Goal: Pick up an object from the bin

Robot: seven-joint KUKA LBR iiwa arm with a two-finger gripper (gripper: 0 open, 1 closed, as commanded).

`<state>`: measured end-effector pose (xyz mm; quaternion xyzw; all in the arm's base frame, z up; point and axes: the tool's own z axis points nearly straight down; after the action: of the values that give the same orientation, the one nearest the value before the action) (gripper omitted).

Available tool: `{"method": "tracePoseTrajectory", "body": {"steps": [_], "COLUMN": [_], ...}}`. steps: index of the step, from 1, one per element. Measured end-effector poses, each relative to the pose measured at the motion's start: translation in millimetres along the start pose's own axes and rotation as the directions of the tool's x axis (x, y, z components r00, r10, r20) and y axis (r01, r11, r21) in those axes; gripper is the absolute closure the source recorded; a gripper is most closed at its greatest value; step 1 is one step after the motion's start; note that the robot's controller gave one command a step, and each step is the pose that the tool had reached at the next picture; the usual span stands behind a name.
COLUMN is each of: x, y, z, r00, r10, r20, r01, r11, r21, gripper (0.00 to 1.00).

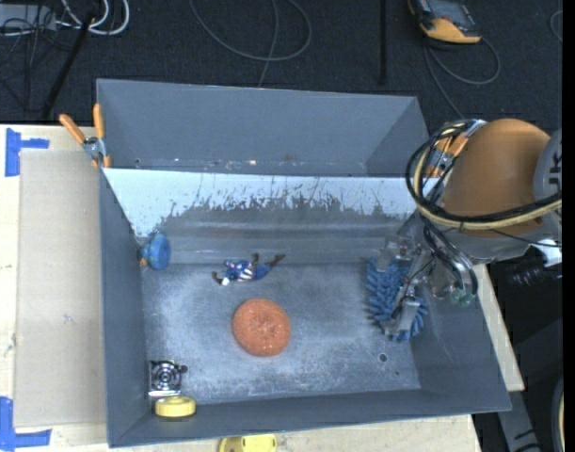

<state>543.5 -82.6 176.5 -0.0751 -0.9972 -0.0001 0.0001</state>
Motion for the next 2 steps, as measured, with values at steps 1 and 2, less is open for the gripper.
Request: {"method": "tracePoseTrajectory", "body": {"steps": [1,2], "x": [19.9,19.8], "y": [-40.7,-40.5], "z": [36.6,36.5], "r00": [0.986,0.986], "r10": [0.166,0.165], "r20": [-0.002,-0.002], "r01": [-0.166,-0.165], "r11": [0.986,0.986], "r21": [0.000,0.000], "gripper": [1.00,1.00]}}
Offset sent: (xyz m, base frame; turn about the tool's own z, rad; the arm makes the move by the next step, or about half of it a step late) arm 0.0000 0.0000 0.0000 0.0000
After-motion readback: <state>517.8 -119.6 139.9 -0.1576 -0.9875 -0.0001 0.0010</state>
